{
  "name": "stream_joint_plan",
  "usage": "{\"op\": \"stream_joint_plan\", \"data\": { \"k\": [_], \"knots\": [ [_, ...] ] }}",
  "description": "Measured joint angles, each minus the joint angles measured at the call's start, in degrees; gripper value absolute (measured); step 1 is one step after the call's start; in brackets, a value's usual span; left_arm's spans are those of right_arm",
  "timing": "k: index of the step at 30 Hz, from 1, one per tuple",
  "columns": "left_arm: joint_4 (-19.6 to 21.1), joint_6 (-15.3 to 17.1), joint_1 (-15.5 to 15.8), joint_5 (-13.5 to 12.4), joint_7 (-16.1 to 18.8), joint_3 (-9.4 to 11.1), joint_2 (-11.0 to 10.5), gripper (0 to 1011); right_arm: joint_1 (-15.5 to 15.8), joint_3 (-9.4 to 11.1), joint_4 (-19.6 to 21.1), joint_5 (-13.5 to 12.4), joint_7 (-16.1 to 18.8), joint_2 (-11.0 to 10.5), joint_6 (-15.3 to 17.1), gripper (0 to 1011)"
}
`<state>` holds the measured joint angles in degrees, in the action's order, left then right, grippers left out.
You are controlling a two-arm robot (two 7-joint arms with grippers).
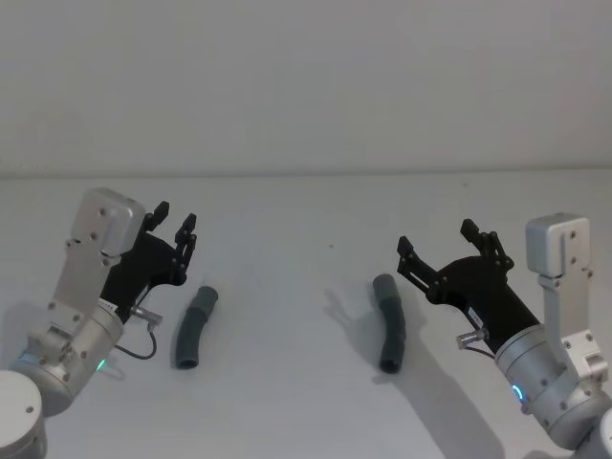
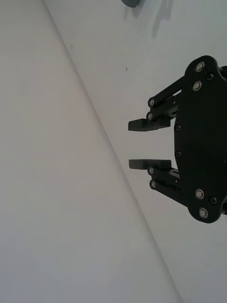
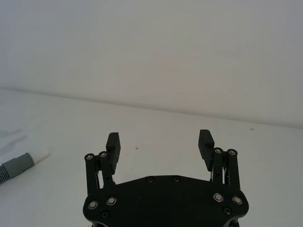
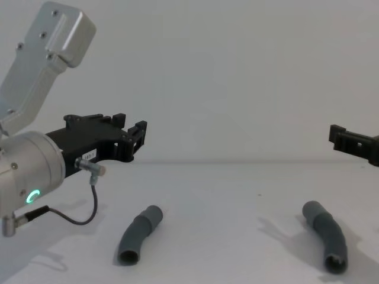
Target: Use both hands to pick up one end of the pipe from the table, align the ends, and insert them.
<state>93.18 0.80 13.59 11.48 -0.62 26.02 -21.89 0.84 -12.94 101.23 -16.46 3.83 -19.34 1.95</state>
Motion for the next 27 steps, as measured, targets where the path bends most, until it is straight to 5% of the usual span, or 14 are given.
{"op": "stream_joint_plan", "data": {
  "k": [27],
  "knots": [
    [0.0,0.0,0.0,0.0,0.0,0.0,0.0,332,0.0,0.0,0.0,0.0,0.0,0.0,0.0,1002]
  ]
}}
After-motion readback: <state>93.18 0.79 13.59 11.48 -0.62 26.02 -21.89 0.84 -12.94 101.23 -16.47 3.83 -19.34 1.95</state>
